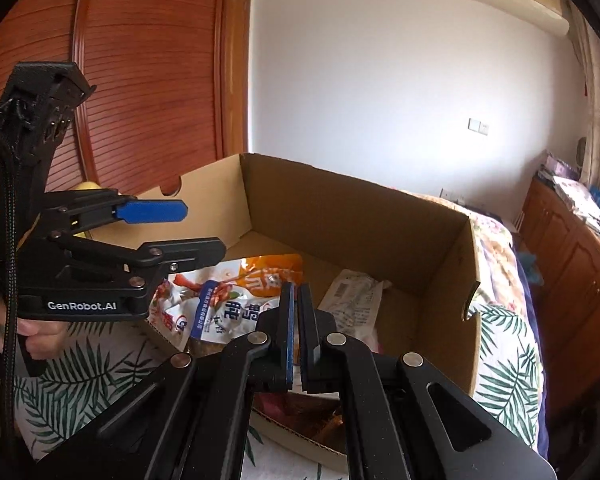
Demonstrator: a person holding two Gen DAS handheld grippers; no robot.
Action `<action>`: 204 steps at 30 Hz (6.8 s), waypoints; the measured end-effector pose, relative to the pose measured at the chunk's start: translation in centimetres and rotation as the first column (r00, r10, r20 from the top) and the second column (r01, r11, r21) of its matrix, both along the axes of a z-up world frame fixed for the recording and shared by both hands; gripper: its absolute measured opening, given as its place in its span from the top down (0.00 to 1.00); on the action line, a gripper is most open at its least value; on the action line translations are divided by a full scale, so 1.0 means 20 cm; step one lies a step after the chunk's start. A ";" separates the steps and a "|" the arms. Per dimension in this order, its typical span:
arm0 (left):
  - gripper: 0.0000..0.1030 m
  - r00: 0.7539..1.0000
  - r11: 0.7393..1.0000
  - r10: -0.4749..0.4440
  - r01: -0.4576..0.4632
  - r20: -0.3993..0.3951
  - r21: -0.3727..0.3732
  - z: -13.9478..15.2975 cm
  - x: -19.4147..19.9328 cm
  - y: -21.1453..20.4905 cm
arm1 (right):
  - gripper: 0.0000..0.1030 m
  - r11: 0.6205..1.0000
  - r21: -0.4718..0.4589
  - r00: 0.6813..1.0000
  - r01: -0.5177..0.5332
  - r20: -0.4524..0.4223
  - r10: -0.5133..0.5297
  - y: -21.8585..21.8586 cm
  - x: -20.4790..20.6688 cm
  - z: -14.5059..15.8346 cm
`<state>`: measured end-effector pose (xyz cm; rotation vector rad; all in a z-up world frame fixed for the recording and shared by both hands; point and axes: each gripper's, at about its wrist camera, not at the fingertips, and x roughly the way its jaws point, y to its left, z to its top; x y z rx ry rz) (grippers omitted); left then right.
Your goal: Organize snacks
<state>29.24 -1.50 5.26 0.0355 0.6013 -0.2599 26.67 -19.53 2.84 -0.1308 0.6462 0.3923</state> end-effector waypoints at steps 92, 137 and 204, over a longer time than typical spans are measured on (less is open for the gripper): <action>0.70 0.963 0.998 -0.064 0.063 -0.260 -0.013 -0.42 -0.46 -0.13 | 0.09 0.993 0.027 0.981 0.117 -0.158 -0.111 0.05 -0.38 -0.30; 0.88 0.990 0.994 -0.006 -0.010 -0.143 -0.109 -0.28 -0.49 0.23 | 0.24 0.984 0.031 0.934 0.175 -0.322 -0.156 0.25 -0.14 -0.48; 0.58 0.960 0.996 -0.053 0.032 -0.275 -0.080 -0.40 -0.64 0.04 | 0.57 0.979 0.027 0.973 0.204 -0.117 -0.199 0.02 -0.71 -0.18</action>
